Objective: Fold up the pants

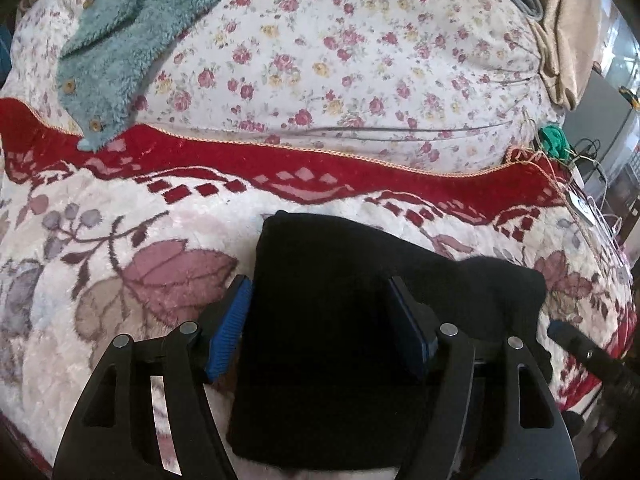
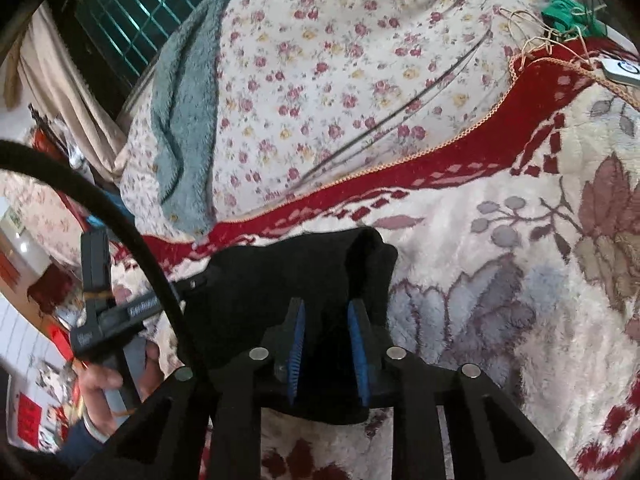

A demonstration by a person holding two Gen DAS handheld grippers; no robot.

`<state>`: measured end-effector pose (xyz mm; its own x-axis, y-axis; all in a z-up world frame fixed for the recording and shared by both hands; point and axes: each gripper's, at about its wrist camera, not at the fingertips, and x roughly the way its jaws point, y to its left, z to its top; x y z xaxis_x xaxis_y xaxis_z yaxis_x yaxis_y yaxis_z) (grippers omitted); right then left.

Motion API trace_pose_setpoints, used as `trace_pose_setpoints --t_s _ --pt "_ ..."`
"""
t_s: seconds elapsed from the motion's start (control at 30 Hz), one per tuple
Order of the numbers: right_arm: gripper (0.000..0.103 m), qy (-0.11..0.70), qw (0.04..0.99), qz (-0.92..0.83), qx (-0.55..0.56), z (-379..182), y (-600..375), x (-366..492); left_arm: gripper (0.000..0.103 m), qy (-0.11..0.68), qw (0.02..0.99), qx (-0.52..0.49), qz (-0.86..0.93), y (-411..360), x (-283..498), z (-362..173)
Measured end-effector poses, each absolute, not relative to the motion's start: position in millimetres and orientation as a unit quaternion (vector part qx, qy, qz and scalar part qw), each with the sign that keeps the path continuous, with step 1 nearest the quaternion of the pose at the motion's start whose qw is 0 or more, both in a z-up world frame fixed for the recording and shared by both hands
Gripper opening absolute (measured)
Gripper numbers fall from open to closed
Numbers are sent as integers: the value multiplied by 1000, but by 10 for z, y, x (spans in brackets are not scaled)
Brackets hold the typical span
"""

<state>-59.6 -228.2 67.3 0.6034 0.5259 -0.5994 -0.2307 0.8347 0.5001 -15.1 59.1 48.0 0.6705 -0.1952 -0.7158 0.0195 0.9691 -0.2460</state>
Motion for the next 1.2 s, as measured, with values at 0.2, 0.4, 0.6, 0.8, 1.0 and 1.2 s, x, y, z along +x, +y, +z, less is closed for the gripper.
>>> trace_pose_setpoints --t_s 0.2,0.4,0.6,0.8,1.0,1.2 --pt "44 384 871 224 208 736 -2204 -614 69 391 913 -95 -66 526 -337 571" --pt "53 388 875 221 186 776 -2130 -617 69 391 912 -102 -71 511 -419 604" --pt "58 393 876 205 192 715 -2193 -604 69 392 912 -99 -64 479 -445 594" --pt "59 398 878 201 176 691 -2148 -549 69 400 907 -114 -64 584 -450 554" --pt "66 411 871 187 195 552 -2259 -445 69 408 897 -157 -61 882 -459 483" --pt "67 427 862 182 202 421 -2258 -355 69 409 896 -165 -58 938 -484 418"
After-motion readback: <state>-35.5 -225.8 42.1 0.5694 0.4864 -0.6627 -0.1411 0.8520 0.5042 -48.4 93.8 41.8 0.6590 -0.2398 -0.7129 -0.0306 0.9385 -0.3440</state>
